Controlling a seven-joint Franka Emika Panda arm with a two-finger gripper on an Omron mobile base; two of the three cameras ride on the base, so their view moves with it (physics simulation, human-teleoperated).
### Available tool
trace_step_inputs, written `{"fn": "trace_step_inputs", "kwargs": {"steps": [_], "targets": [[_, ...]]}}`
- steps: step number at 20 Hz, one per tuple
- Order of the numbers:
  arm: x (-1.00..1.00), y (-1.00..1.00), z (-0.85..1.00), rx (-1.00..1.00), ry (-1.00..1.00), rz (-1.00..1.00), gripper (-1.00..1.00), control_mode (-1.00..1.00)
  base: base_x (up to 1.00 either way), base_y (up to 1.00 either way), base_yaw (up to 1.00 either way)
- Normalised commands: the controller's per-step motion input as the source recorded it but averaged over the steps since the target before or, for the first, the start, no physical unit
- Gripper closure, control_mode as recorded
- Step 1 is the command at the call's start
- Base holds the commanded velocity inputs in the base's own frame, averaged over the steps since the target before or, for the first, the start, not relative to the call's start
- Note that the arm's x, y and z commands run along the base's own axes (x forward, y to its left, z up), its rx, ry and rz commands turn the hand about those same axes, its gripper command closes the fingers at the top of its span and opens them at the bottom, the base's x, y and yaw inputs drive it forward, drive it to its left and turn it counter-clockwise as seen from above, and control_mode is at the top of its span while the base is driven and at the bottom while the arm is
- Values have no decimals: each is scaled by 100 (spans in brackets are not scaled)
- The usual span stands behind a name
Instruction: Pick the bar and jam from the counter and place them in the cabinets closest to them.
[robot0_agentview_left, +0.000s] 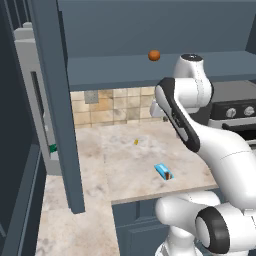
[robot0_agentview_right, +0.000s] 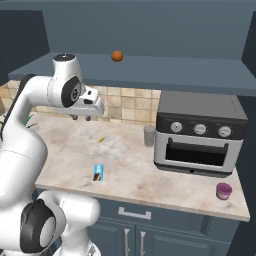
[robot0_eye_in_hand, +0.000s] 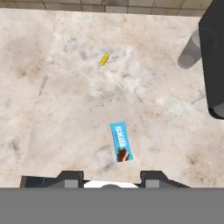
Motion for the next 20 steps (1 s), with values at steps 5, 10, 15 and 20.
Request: {"fn": "trace_step_inputs", "kwargs": {"steps": [5,10,15,20], "targets": [[0,-12,-9,0,0,0,-100,-100,0,0,0],[0,0,-2,0,0,0,-100,-100,0,0,0],[0,0,-30,0,4,0,-100,-100,0,0,0],[0,-3,-50,0,7,1,-100,-100,0,0,0]]}}
